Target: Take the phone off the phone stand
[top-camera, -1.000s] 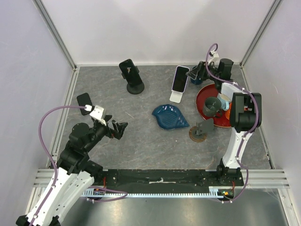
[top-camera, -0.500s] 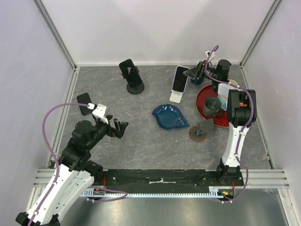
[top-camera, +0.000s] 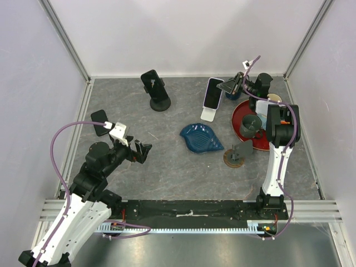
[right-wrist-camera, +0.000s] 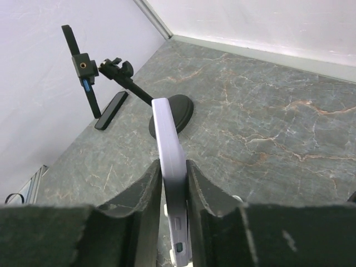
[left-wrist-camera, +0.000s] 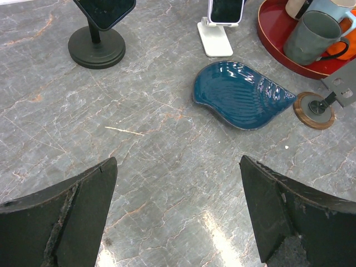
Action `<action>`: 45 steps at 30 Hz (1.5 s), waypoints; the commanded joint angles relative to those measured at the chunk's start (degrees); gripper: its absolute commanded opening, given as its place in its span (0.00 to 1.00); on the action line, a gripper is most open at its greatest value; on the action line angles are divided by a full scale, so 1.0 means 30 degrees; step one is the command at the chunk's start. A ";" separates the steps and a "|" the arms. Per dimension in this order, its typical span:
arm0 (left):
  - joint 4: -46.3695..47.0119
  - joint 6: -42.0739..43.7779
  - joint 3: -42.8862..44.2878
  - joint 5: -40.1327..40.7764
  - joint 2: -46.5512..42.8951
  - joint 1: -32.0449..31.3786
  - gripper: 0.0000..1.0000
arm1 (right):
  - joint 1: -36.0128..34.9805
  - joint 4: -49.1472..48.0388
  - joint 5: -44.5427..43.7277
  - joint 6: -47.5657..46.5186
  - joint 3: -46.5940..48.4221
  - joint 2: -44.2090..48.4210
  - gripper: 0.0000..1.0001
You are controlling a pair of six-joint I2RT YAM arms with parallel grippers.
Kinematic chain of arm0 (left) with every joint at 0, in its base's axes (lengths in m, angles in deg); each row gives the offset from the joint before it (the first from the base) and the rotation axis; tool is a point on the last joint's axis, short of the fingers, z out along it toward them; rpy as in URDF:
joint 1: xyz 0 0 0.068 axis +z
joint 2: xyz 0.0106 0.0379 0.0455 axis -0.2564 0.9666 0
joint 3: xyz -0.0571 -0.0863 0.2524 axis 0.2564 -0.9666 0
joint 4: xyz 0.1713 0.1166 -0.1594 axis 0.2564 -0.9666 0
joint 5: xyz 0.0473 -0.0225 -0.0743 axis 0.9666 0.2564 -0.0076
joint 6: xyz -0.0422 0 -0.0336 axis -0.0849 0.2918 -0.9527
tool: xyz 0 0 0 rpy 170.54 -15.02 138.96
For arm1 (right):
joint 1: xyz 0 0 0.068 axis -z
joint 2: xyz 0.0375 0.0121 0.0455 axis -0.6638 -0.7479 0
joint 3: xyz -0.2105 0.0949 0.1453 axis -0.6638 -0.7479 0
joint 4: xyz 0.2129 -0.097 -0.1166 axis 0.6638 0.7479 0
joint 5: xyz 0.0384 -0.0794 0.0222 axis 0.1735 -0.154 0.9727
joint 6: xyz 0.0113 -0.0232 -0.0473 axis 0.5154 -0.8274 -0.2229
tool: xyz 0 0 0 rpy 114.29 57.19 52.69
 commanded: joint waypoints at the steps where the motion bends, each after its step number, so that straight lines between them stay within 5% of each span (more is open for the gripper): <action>1: 0.0818 0.0782 0.0312 -0.0035 0.0087 -0.0057 0.97 | -0.0028 -0.2108 0.0610 0.0488 0.0858 0.0199 0.23; 7: 0.0846 0.0782 0.0312 -0.0093 0.0057 -0.0057 0.97 | 0.0146 -0.3630 0.0932 0.1716 0.1034 0.0433 0.00; 19: 0.0934 0.0636 0.0253 -0.0181 -0.0236 -0.0057 0.97 | 0.0382 -0.5478 0.0526 0.3679 0.0450 0.2917 0.00; 26: 0.0847 0.0021 0.0225 0.0698 -0.0294 -0.0057 0.99 | -0.0672 -0.3961 -0.2605 0.3099 -0.4461 0.7664 0.00; 28: 0.0759 -0.0096 0.0224 0.0494 -0.0149 -0.0057 0.99 | -0.1779 -0.3227 -0.3137 0.2630 -0.6424 0.9648 0.00; 33: 0.0466 -0.0390 0.0282 0.0026 0.0057 -0.0057 0.99 | -0.5115 0.5177 -0.7352 -0.1940 -0.9562 1.4483 0.00; 39: 0.0320 -0.0770 0.0312 -0.0824 0.1051 -0.0057 0.99 | -0.7582 0.2961 -1.0251 0.2794 -1.4019 1.8324 0.00; 45: 0.0378 -0.2436 0.0692 -0.3195 0.2750 -0.0057 0.98 | -1.0129 0.5124 -1.3741 0.3270 -1.6745 2.1520 0.00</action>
